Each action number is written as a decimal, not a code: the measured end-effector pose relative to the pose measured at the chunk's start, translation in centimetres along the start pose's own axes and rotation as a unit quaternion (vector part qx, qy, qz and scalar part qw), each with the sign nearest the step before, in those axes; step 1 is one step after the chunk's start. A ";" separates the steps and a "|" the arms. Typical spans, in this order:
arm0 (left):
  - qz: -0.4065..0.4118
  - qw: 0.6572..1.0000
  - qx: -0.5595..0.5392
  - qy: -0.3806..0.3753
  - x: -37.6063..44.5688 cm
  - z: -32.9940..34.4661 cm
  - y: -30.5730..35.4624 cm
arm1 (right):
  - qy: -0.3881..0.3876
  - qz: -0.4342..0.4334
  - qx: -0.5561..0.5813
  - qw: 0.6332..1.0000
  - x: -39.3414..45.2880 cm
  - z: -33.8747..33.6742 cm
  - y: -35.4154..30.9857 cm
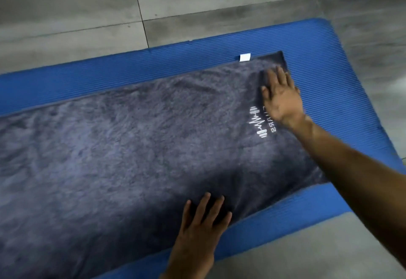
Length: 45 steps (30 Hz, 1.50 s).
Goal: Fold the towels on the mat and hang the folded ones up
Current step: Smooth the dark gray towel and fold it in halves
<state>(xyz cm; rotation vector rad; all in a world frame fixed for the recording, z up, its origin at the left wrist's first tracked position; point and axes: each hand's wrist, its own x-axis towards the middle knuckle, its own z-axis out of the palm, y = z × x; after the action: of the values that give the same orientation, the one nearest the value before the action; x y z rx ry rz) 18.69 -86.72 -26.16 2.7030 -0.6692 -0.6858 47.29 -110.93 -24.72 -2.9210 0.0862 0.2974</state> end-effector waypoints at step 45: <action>-0.603 0.725 -0.109 0.313 -29.5 -4.6 -28.4 | -0.283 -0.362 0.161 0.873 -21.6 13.4 -53.4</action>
<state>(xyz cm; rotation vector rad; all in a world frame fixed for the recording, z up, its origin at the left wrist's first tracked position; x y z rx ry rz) 8.35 -47.06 -21.45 2.5454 1.3481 0.0385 27.80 -55.11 -22.73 -2.2099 -0.9194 0.8690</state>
